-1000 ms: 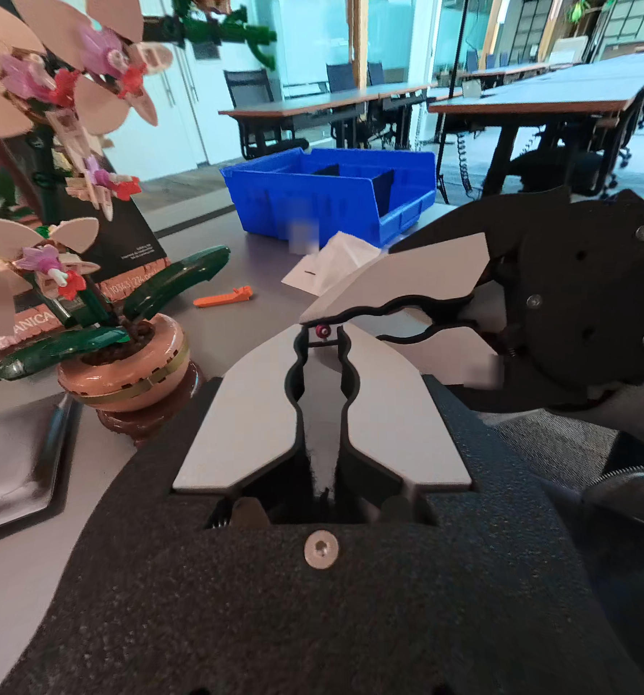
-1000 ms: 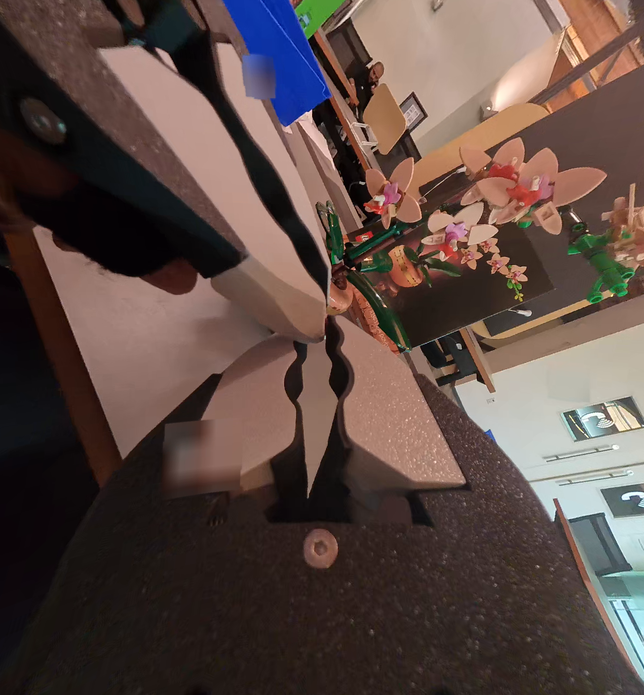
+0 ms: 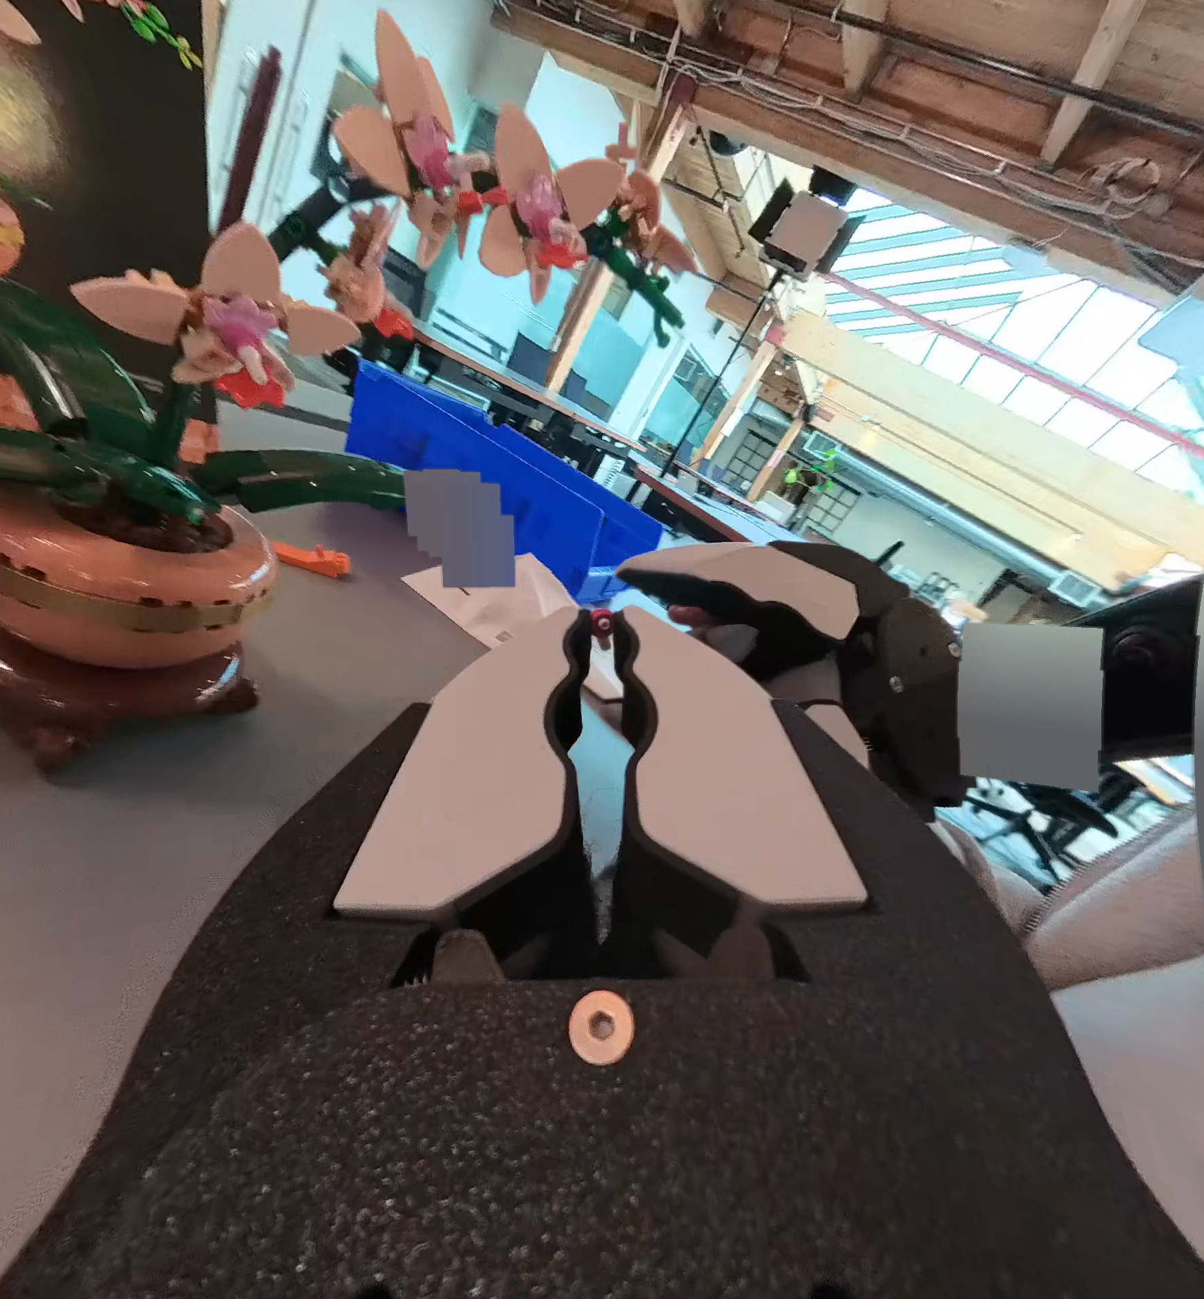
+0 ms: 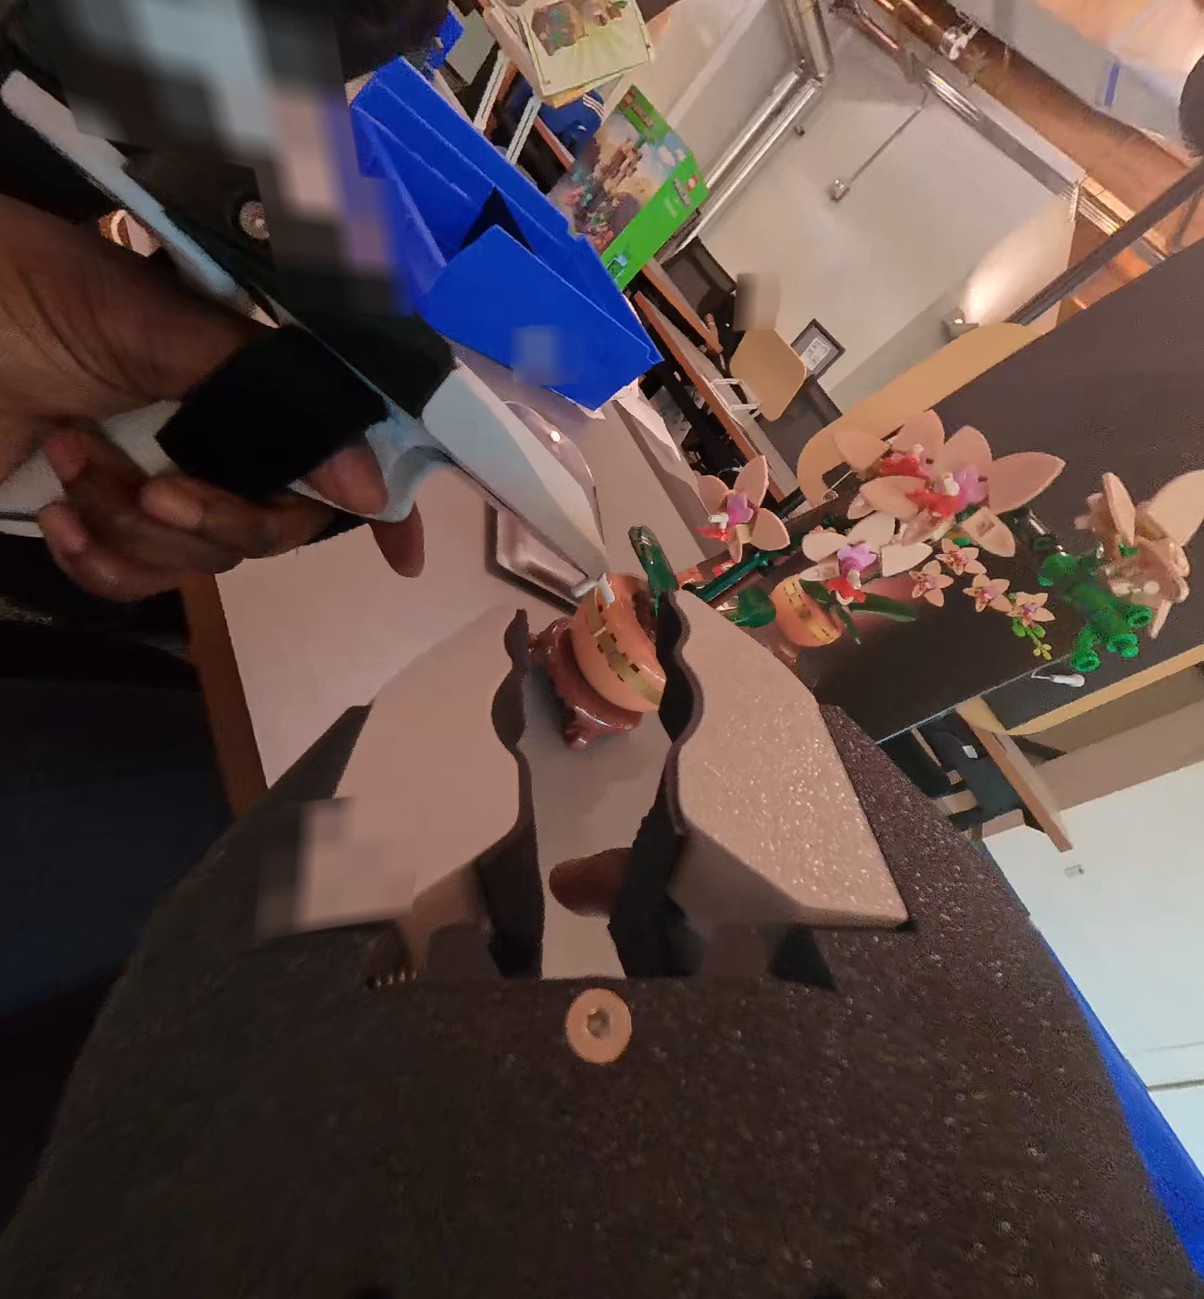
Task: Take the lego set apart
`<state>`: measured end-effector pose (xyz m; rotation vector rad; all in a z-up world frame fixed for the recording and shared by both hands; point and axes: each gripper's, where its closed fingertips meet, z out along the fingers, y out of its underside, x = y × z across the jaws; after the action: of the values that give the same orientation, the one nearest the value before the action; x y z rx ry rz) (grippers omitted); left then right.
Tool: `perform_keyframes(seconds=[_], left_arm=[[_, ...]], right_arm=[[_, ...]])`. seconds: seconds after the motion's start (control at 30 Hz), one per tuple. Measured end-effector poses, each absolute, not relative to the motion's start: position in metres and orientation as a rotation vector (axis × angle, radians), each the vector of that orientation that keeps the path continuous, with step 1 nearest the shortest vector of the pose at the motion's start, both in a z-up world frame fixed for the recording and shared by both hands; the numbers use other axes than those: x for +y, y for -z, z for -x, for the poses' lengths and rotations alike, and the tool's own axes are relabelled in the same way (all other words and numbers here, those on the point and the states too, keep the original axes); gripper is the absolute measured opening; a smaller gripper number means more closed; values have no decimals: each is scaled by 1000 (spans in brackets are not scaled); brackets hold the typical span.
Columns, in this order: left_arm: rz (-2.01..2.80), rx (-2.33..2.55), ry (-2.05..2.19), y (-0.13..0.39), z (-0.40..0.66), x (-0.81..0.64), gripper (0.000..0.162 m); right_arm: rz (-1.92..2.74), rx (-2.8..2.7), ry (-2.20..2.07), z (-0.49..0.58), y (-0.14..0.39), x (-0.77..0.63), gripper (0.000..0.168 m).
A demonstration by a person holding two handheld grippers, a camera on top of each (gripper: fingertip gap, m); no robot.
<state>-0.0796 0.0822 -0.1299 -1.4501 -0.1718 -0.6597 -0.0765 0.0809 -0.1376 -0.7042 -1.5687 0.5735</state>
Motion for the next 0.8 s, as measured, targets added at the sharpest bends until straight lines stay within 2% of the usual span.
perform_keyframes(seconds=[0.07,0.1,0.13,0.17,0.23,0.47,0.73,0.8], left_arm=[[1452,-175,674,131,77,83,5],[1459,-168,671,132,76,83,5],[1462,-168,667,133,75,83,5],[1473,-162,657,134,74,84,5],[1493,-143,615,137,73,85,5],[1522,-90,563,138,67,85,5],[1588,36,204,145,66,90,5],[1431,163,188,117,39,77,0]], right_arm=[[700,-1595,-546,80,142,81,32],[710,-1600,-539,81,143,81,36],[708,-1601,-539,81,142,81,32],[688,-1580,-542,80,138,81,18],[689,-1588,-546,80,138,80,12],[728,-1631,-530,79,144,84,9],[814,-1582,-502,79,154,92,8],[945,-1596,-363,80,174,125,2]])
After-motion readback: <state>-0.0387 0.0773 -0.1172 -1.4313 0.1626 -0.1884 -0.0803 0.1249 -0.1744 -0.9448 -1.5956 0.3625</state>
